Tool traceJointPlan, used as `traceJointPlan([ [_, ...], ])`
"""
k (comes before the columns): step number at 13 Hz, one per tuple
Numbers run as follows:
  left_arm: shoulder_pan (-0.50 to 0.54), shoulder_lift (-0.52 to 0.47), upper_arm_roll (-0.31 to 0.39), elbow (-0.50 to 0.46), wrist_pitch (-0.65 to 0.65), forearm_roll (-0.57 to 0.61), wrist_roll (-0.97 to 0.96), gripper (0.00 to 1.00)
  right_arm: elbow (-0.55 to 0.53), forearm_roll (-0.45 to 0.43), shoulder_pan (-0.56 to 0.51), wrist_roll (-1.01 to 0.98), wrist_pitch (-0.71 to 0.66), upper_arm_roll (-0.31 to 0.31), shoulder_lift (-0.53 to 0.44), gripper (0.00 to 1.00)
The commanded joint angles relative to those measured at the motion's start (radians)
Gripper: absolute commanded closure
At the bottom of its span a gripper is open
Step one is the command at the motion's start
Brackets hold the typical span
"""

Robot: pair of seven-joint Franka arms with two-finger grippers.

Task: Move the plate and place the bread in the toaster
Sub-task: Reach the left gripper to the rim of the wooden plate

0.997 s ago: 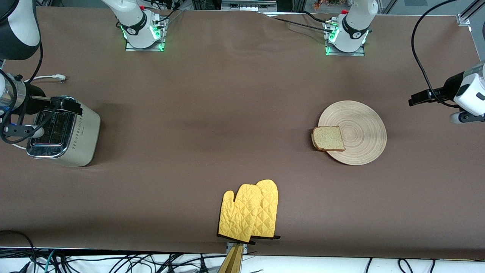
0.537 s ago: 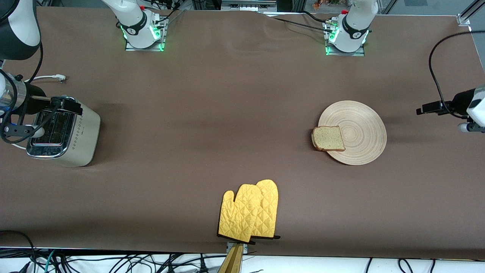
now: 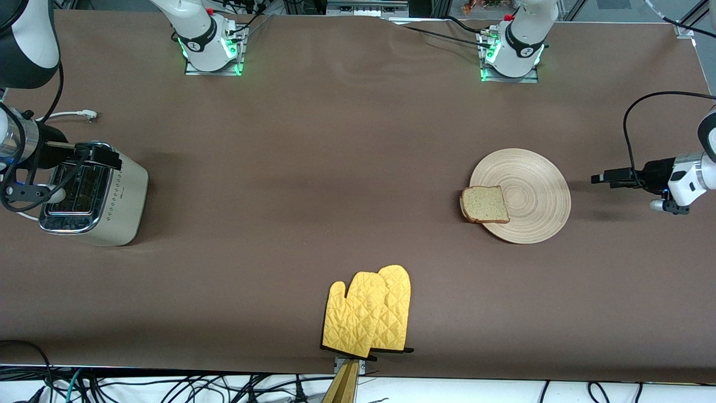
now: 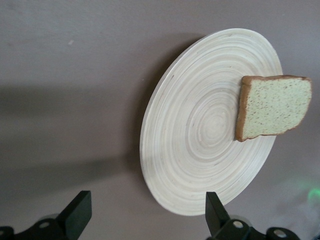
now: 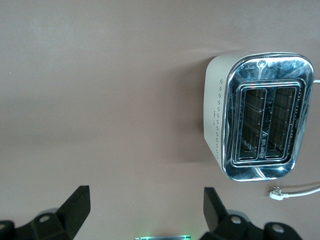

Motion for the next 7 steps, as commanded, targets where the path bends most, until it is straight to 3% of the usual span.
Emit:
traceJointPlan([
  [1,0.015,0.084,-0.003,0.032,-0.008,-0.115,0.135,0.00,-0.001,0.014,-0.005,-0.007,-0.008,0.001,-0.006,0.00],
  [5,0.016,0.143,-0.003,0.031,-0.006,-0.217,0.253,0.00,-0.001,0.014,-0.006,-0.007,-0.010,0.001,-0.003,0.00],
  [7,0.013,0.183,-0.003,0.020,0.075,-0.260,0.349,0.00,-0.001,0.014,-0.006,-0.007,-0.008,0.001,-0.003,0.00],
])
